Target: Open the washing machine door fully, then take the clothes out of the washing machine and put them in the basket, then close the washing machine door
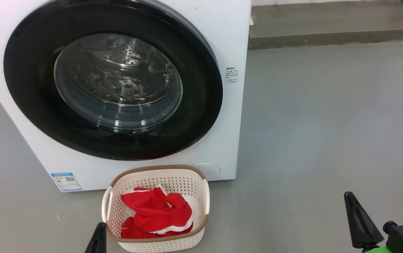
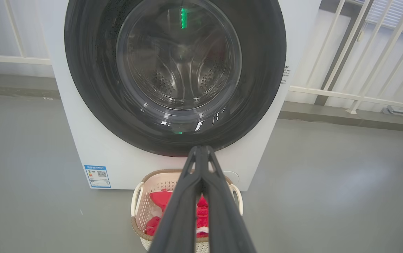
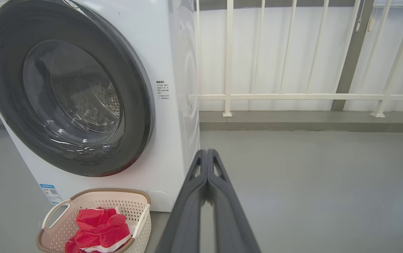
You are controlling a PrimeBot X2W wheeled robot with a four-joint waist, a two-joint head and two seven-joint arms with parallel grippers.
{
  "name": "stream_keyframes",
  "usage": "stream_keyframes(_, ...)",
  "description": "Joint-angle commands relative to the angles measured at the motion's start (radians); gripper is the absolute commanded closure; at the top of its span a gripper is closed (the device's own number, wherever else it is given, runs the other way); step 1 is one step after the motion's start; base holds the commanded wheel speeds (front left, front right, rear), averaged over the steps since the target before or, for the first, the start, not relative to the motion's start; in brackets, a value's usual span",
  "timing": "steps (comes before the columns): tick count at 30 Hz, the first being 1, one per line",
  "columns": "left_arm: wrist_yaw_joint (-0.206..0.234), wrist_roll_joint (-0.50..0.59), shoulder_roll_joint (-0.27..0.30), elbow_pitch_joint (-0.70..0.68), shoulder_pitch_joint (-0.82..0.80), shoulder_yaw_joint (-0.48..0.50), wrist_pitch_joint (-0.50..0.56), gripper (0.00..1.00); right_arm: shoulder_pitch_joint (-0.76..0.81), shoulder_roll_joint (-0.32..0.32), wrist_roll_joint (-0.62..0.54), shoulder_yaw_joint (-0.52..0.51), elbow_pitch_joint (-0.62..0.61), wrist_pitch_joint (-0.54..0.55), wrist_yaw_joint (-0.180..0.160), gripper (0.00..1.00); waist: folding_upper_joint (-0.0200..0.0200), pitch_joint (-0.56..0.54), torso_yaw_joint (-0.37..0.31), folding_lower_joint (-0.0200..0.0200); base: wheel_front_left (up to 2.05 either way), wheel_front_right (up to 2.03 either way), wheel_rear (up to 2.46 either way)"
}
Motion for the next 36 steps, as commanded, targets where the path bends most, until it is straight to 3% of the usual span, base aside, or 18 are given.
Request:
stream_keyframes(1,-0.005,-0.037,0.005,-0.019,-0.031,0.013,0.009,1.00,-0.032,-0.008,0.042,-0.002,-0.021,0.007,0.000,1.00,-0.0001,0.001,0.000,0.0014,0.00,0.00,0.00)
stream_keyframes(6,-0.008,-0.083,0.005,-0.016,-0.037,0.016,0.020,1.00,-0.040,-0.009,0.091,-0.001,-0.016,0.018,0.000,1.00,-0.0001,0.006,0.001,-0.0003,0.00,0.00,0.00)
stream_keyframes(36,-0.030,-0.433,0.005,0.008,-0.087,0.050,0.107,1.00,-0.099,-0.016,0.463,0.001,0.021,0.108,-0.001,1.00,-0.0001,0.027,0.003,-0.0004,0.00,0.00,0.00)
